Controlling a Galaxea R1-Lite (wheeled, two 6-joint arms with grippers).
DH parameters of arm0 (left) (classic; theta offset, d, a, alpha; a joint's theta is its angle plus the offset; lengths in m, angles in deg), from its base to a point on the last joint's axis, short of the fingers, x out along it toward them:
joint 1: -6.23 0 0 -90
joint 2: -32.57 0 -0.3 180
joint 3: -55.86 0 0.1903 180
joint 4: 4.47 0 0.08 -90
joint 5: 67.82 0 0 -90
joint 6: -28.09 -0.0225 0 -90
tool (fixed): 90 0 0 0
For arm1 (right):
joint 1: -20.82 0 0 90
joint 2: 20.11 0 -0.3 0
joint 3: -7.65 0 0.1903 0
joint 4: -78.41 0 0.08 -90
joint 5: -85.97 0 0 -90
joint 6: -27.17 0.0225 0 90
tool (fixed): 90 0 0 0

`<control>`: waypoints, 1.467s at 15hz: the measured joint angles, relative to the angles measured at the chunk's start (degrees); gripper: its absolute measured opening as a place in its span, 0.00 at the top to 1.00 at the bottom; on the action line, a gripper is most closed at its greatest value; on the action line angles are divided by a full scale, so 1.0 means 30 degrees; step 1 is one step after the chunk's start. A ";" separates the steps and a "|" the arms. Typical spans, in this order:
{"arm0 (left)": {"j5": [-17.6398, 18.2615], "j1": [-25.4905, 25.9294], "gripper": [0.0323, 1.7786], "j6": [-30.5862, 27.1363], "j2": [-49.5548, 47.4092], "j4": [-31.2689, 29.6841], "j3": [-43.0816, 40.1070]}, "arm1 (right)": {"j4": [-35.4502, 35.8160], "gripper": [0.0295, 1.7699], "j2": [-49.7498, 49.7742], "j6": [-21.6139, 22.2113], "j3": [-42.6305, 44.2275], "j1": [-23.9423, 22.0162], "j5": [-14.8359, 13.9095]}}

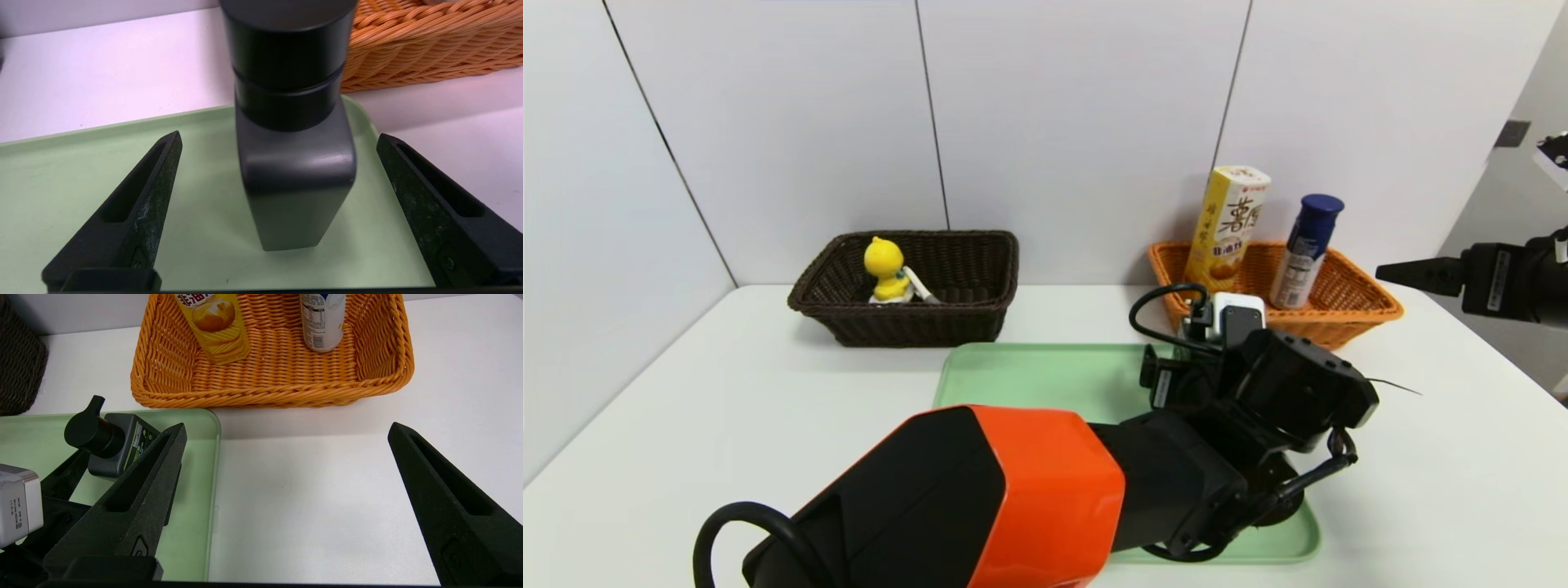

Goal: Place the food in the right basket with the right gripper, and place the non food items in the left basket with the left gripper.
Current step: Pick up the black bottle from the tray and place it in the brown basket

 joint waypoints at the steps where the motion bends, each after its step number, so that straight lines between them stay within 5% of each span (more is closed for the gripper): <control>1: 0.0008 0.0024 0.05 -0.0313 0.0102 -0.0577 0.0000 | 0.0000 0.04 -0.0041 -0.0008 0.0008 -0.0008 0.0000; 18: 0.0154 0.0772 0.05 -0.1825 0.1219 -0.3722 0.0012 | 0.0000 0.04 -0.0223 0.0000 -0.0268 -0.0024 0.0240; 22: 0.0232 0.0768 0.36 -0.1825 0.1357 -0.3840 0.0028 | 0.0301 0.04 -0.0349 -0.0024 -0.0284 -0.0024 0.0248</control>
